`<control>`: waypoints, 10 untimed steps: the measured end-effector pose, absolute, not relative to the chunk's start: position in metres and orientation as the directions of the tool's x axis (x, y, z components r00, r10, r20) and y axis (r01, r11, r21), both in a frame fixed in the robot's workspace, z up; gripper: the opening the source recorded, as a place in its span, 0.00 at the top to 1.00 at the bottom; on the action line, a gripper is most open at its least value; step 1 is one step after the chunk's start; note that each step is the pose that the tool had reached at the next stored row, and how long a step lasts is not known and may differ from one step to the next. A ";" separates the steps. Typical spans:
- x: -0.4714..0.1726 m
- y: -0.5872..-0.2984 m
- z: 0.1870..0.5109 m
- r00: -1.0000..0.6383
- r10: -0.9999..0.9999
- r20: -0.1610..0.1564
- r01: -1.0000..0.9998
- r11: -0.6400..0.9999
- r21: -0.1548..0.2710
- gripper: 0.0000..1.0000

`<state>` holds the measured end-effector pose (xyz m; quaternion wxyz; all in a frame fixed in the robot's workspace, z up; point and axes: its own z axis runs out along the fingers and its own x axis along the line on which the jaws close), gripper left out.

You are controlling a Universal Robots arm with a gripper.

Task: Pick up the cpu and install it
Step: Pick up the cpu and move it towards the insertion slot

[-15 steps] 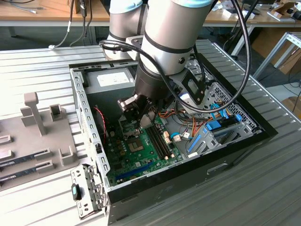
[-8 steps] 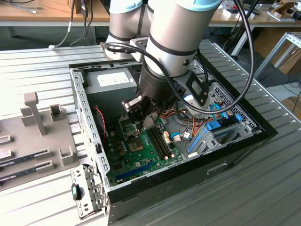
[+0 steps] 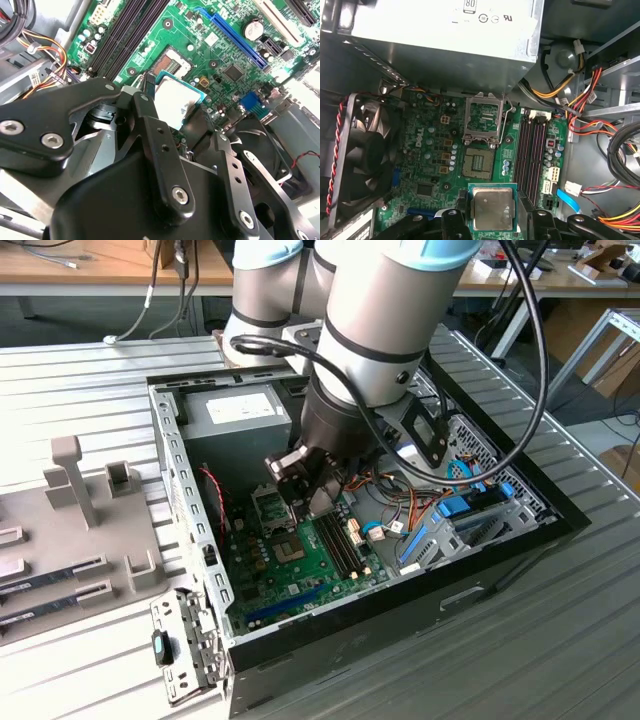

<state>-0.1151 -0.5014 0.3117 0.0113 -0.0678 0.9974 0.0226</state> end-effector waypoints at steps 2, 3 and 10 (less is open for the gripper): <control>-0.114 -0.502 0.311 -0.991 -0.135 -0.026 -0.136 0.990 0.043 0.53; -0.114 -0.502 0.311 -0.991 -0.135 -0.026 -0.136 0.990 0.043 0.53; -0.109 -0.504 0.309 -0.991 -0.135 -0.026 -0.136 0.990 0.043 0.53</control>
